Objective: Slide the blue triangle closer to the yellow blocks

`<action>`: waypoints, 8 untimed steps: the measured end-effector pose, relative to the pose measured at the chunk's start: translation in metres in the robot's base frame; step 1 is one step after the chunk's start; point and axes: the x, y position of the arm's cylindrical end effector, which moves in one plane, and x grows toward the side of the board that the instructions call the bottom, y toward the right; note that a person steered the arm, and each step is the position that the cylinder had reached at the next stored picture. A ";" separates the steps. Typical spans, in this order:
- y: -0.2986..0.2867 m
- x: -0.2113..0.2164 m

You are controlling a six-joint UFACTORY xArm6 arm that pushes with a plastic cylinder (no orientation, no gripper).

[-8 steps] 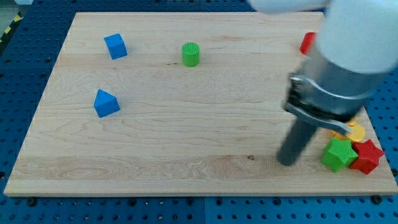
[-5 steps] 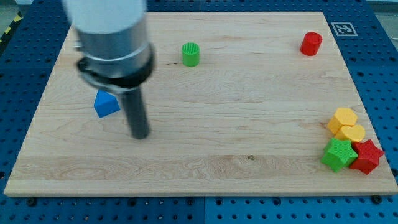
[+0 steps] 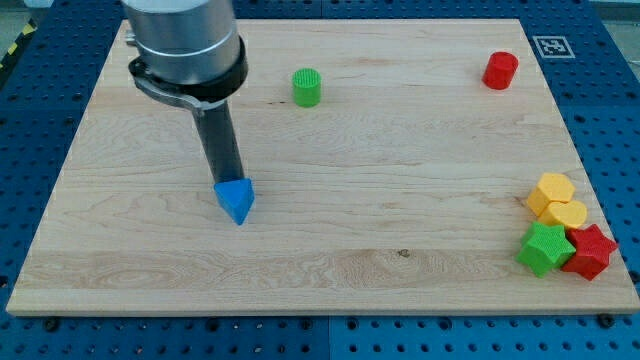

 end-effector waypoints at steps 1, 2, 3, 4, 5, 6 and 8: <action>-0.047 -0.004; -0.046 0.028; 0.065 0.039; 0.164 0.039; 0.110 0.039; 0.055 0.027; 0.160 0.000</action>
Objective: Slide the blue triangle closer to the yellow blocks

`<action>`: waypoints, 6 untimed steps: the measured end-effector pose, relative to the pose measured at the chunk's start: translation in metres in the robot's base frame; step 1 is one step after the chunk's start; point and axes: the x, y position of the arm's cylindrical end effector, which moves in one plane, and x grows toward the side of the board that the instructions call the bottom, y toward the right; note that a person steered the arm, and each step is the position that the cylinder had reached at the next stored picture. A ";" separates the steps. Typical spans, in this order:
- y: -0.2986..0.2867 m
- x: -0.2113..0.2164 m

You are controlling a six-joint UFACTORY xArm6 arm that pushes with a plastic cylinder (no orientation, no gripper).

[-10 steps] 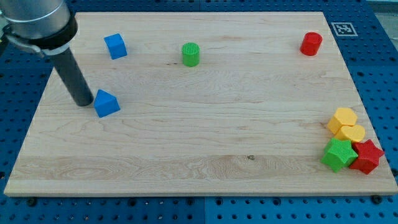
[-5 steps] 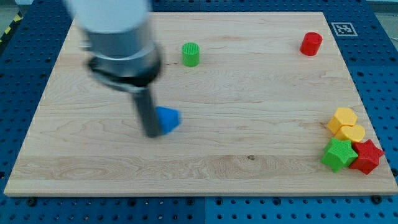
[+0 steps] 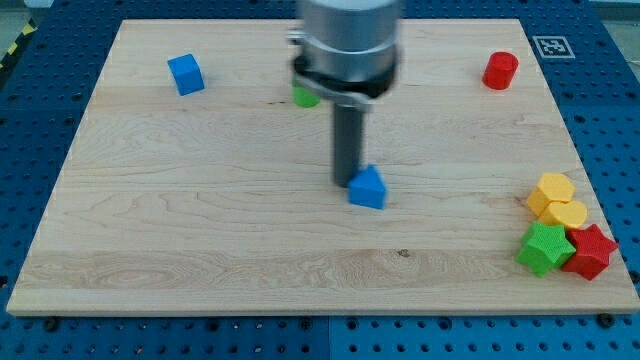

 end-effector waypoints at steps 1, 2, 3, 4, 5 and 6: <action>0.064 0.013; 0.042 0.000; -0.027 -0.002; -0.043 0.032; -0.002 0.041; 0.061 0.041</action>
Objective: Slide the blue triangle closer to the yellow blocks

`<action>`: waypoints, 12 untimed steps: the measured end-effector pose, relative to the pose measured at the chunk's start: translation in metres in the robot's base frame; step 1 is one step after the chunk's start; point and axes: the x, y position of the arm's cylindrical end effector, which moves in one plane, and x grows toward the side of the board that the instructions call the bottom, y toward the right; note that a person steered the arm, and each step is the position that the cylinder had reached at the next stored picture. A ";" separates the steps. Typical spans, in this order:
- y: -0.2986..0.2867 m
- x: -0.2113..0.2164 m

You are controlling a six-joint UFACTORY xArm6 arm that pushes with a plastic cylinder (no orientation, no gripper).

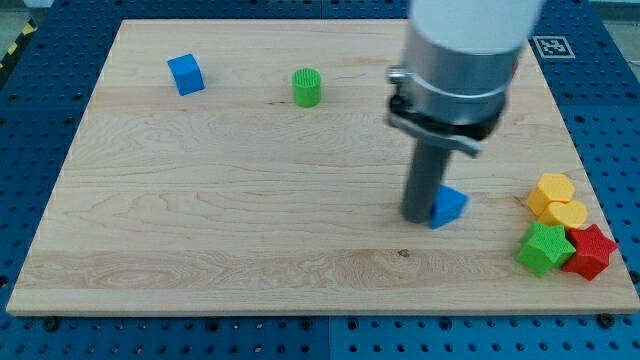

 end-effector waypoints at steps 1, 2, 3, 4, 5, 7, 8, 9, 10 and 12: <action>0.038 0.000; 0.007 -0.002; -0.017 -0.028; 0.005 -0.039; 0.030 -0.033; 0.054 -0.010; 0.055 -0.010; 0.034 -0.033; 0.038 -0.057; 0.067 -0.039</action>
